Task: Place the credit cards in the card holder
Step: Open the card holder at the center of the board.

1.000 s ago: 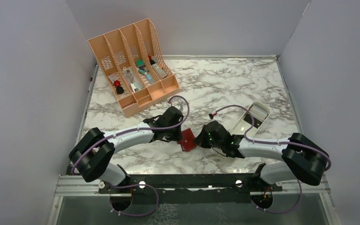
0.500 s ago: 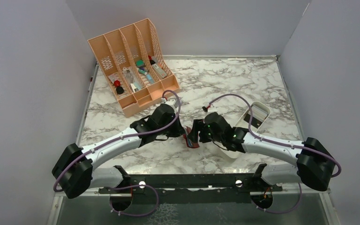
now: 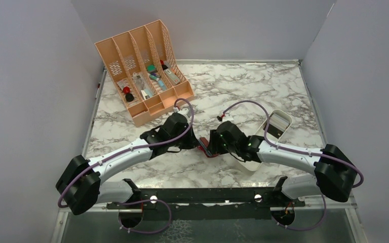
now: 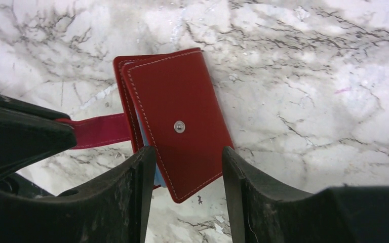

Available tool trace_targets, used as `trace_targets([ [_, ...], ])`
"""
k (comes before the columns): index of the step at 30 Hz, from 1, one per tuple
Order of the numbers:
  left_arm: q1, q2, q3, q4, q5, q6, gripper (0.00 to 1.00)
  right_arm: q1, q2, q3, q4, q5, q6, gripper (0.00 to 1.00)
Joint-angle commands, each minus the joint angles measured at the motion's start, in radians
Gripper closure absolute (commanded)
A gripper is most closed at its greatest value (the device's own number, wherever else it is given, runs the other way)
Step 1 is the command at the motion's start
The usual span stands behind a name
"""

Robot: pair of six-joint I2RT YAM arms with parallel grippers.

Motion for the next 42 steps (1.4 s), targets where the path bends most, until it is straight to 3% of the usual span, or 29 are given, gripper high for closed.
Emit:
trace_targets([
  [1, 0.015, -0.015, -0.016, -0.033, -0.044, 0.018, 1.00, 0.007, 0.017, 0.027, -0.080, 0.128, 0.000, 0.47],
  [8, 0.028, -0.046, -0.027, -0.046, -0.053, 0.021, 1.00, 0.006, 0.013, 0.062, -0.205, 0.267, 0.050, 0.55],
  [15, 0.049, -0.070, -0.044, -0.077, -0.063, 0.043, 1.00, -0.011, 0.020, 0.041, -0.132, 0.289, 0.015, 0.62],
  [23, 0.068, -0.085, -0.068, -0.091, -0.071, 0.066, 1.00, -0.078, 0.076, 0.078, -0.081, 0.194, -0.038, 0.64],
  [29, 0.090, -0.111, -0.070, -0.087, -0.053, 0.074, 1.00, -0.163, 0.121, 0.112, -0.145, 0.110, -0.041, 0.65],
  [34, 0.094, -0.123, -0.043, -0.085, -0.027, 0.094, 1.00, -0.162, 0.033, 0.194, -0.275, 0.002, -0.059, 0.61],
  [42, 0.095, -0.120, -0.017, -0.084, -0.015, 0.098, 1.00, -0.080, -0.070, 0.213, -0.204, -0.150, -0.030, 0.57],
])
